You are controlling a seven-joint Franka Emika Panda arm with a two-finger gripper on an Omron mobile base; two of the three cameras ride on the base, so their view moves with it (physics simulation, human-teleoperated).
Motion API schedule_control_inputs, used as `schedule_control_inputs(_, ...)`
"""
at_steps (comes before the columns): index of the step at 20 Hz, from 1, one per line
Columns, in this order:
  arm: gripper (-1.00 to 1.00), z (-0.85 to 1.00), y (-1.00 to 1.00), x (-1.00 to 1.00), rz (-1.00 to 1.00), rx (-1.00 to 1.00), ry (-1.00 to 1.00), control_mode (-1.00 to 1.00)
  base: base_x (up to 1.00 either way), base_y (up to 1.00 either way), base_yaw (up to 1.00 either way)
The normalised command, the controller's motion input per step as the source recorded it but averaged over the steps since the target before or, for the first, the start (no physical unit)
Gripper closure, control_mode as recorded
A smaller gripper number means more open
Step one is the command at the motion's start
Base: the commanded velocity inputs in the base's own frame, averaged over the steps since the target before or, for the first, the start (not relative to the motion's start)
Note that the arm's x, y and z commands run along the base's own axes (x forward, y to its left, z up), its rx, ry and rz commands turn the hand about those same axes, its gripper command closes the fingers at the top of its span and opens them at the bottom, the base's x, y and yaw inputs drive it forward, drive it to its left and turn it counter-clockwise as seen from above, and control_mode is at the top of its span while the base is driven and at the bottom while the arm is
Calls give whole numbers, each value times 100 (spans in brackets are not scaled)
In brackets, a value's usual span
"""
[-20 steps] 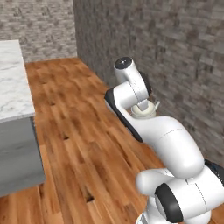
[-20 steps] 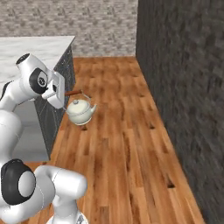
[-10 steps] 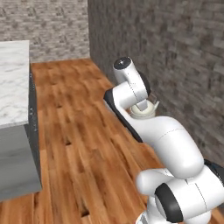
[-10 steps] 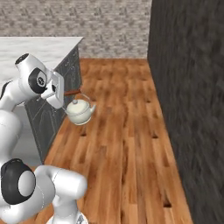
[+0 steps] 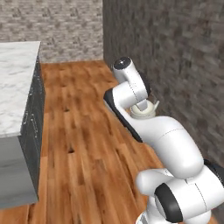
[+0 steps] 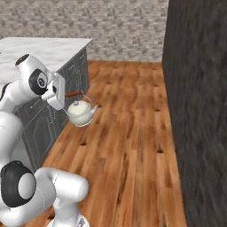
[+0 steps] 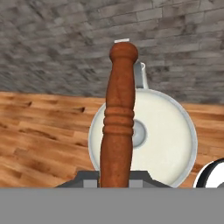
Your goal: The kettle is done boiling. Turn off the stove, then wait for 300 timesteps before moving the kettle to the dining table.
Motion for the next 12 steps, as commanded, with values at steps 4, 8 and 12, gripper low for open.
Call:
schedule_control_inputs(4, 100, 0, 0, 0, 0, 0, 0, 100, 69, -49, 24)
schedule_control_inputs(8, 100, 0, 0, 0, 0, 0, 0, 100, 69, -52, 25)
schedule_control_inputs(12, 100, 0, 0, 0, 0, 0, 0, 100, 70, -53, 25)
